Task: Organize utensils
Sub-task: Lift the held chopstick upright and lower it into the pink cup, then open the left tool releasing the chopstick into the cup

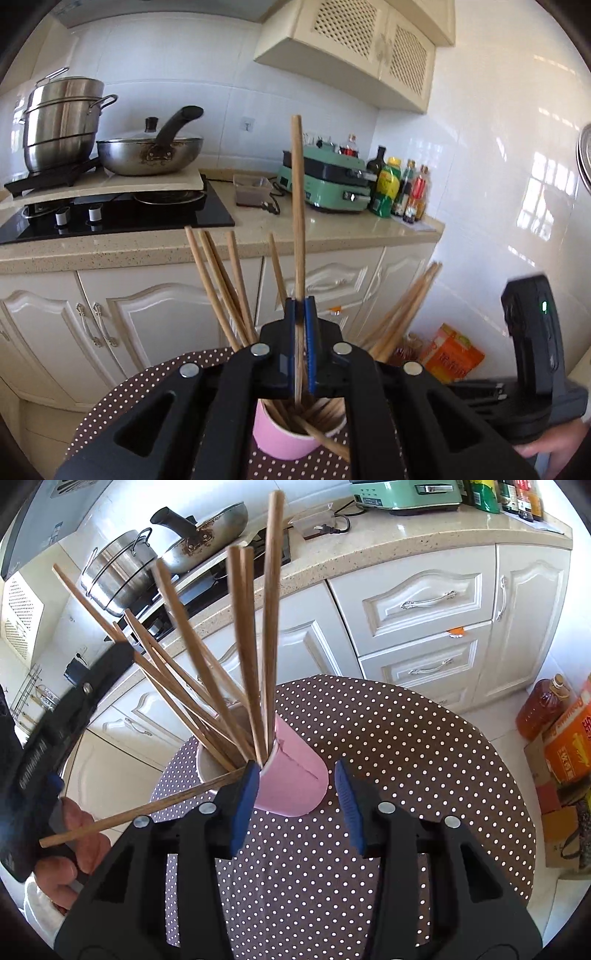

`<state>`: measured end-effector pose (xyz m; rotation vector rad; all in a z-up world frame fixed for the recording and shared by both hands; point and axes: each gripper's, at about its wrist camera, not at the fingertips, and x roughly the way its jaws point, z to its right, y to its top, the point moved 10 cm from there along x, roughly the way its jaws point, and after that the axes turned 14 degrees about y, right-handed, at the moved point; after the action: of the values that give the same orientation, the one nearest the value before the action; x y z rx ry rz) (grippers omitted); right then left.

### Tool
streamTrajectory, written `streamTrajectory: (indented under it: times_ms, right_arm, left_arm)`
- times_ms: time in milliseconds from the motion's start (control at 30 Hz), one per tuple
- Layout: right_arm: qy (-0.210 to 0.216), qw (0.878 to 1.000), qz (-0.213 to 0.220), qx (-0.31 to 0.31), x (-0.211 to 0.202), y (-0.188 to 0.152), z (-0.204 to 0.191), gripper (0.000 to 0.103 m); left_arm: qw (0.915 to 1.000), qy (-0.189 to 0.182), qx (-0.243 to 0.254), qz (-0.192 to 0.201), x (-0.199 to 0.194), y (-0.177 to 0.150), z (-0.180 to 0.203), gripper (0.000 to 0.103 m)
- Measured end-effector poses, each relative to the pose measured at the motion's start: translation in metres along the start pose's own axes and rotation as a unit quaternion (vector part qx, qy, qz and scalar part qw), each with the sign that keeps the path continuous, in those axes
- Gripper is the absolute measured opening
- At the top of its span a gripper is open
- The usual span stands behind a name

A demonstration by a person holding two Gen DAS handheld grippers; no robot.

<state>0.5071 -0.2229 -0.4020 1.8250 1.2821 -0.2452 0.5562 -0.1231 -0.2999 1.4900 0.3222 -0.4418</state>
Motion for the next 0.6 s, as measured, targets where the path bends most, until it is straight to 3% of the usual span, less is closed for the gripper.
streamTrajectory:
  times_ms: [233,267,300,467,600]
  right_arm:
    - [0.001,1.0,0.004,-0.007,-0.009,0.0,-0.009,0.044]
    - [0.001,1.0,0.005,-0.009,-0.011,0.001,-0.011,0.045]
    - [0.002,1.0,0.007,-0.011,-0.013,0.001,-0.013,0.045]
    - [0.004,1.0,0.015,-0.025,-0.027,0.005,-0.026,0.046]
    - [-0.002,0.998,0.023,-0.05,-0.047,0.007,-0.046,0.046]
  left_arm:
    - [0.9994,0.001,-0.007,-0.035,-0.008,-0.01,0.0,0.007]
    - [0.9992,0.002,-0.005,-0.039,-0.01,-0.011,0.0,0.014]
    - [0.9991,0.005,-0.005,-0.043,-0.012,-0.012,0.0,0.03]
    - [0.9982,0.021,-0.009,-0.056,-0.029,-0.012,-0.005,0.034]
    - [0.9968,0.044,-0.02,-0.063,-0.054,-0.006,-0.016,0.043]
